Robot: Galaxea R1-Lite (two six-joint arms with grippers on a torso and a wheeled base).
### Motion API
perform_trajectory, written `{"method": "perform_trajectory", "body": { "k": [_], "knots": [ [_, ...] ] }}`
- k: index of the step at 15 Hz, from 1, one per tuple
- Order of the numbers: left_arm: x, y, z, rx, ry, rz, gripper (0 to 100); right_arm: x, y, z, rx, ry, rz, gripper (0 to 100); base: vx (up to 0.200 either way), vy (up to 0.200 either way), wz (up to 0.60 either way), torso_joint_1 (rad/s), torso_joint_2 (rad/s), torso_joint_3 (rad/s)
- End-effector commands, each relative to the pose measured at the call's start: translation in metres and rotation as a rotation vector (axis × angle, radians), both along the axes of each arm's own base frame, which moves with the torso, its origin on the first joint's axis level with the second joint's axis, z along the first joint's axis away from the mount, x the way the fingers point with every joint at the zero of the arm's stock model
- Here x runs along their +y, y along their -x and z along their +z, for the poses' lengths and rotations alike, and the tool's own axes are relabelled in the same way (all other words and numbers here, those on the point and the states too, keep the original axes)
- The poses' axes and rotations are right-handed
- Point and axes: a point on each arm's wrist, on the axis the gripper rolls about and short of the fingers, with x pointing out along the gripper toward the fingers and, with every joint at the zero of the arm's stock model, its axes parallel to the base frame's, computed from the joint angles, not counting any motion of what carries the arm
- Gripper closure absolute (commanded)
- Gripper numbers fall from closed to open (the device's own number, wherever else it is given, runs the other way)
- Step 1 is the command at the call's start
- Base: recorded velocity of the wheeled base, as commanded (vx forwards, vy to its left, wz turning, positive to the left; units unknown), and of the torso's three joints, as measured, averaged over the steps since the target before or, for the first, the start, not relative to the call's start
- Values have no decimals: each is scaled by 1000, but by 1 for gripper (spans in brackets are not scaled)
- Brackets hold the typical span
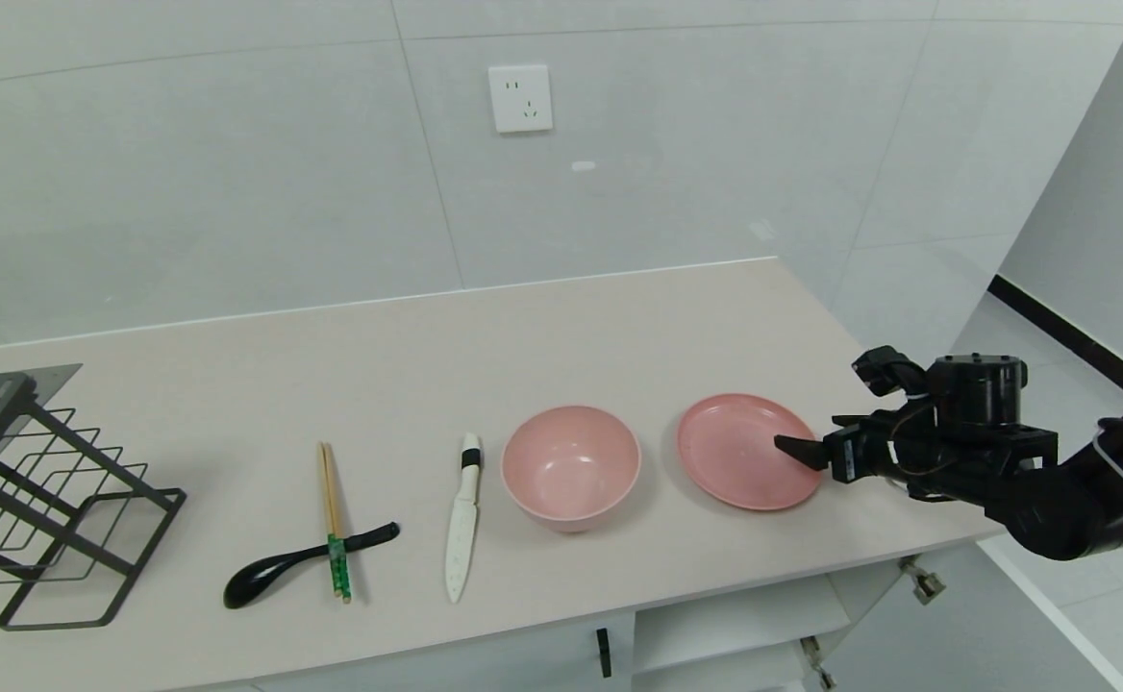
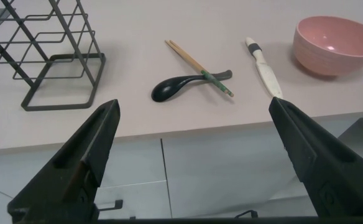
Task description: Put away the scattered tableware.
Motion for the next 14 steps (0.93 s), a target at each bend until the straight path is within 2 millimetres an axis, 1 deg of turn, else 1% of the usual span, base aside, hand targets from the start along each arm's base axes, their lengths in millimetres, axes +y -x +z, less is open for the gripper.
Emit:
{"method": "perform_trajectory", "body": {
  "k": [1, 4, 7, 9, 11, 13, 14],
  "knots": [
    [0, 0, 0, 1, 1, 1, 0, 7, -2, -8, 18, 3, 17, 0, 0, 0, 0, 0, 0, 0],
    [0, 0, 0, 1, 1, 1, 0, 8, -5, -13, 25, 4, 20, 0, 0, 0, 0, 0, 0, 0],
    [0, 0, 0, 1, 1, 1, 0, 10, -5, -13, 23, 5, 28, 0, 0, 0, 0, 0, 0, 0],
    [0, 0, 0, 0, 1, 1, 0, 15, -7, -13, 17, 3, 43, 0, 0, 0, 0, 0, 0, 0],
    [0, 0, 0, 1, 1, 1, 0, 20, -10, -16, 19, 2, 54, 0, 0, 0, 0, 0, 0, 0],
    [0, 0, 0, 1, 1, 1, 0, 21, -13, -23, 34, 5, 57, 0, 0, 0, 0, 0, 0, 0],
    [0, 0, 0, 1, 1, 1, 0, 22, -17, -26, 32, 3, 57, 0, 0, 0, 0, 0, 0, 0]
  ]
}}
